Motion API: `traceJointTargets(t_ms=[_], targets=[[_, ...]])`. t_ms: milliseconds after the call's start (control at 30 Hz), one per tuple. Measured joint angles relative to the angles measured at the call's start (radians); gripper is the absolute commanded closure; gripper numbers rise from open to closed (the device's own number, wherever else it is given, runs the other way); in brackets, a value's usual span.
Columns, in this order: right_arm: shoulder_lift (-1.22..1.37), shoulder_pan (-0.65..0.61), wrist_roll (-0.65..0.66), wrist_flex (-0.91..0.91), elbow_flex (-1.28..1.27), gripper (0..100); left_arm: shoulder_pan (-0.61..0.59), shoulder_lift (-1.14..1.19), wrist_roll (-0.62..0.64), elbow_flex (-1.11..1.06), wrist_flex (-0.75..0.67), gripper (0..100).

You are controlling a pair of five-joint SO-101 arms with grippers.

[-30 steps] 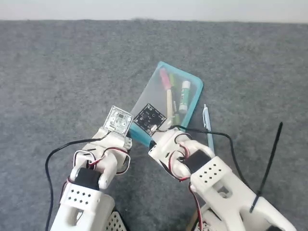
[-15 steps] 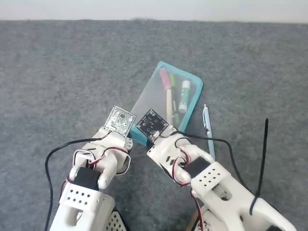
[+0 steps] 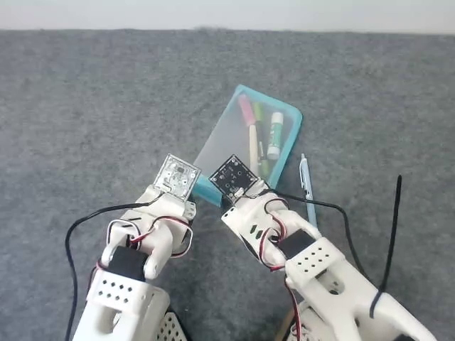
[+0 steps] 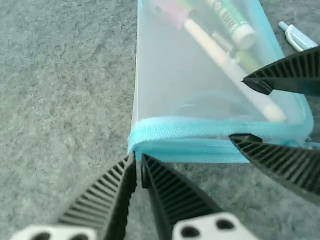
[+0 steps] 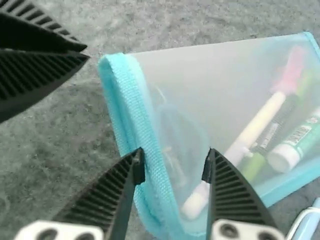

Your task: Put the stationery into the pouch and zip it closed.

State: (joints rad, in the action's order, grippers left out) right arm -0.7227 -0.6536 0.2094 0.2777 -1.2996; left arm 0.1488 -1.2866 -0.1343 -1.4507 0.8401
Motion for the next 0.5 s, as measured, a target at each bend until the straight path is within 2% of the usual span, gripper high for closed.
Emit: traceJointTargets(t_ms=[200, 333, 400, 500], targets=[[0.0, 0.126, 0.0, 0.0, 0.0, 86.6, 0.0, 0.0, 0.0, 0.0, 0.0, 99], [0.0, 0.146, 0.0, 0.017, 0.0, 86.8, -0.006, 0.0, 0.0, 0.0, 0.0, 90], [0.0, 0.155, 0.0, 0.061, 0.009, 86.8, -0.049, 0.0, 0.0, 0.0, -0.002, 85], [-0.005, 0.17, 0.0, 0.146, 0.052, 86.4, -0.158, 0.0, 0.0, 0.0, -0.032, 84]])
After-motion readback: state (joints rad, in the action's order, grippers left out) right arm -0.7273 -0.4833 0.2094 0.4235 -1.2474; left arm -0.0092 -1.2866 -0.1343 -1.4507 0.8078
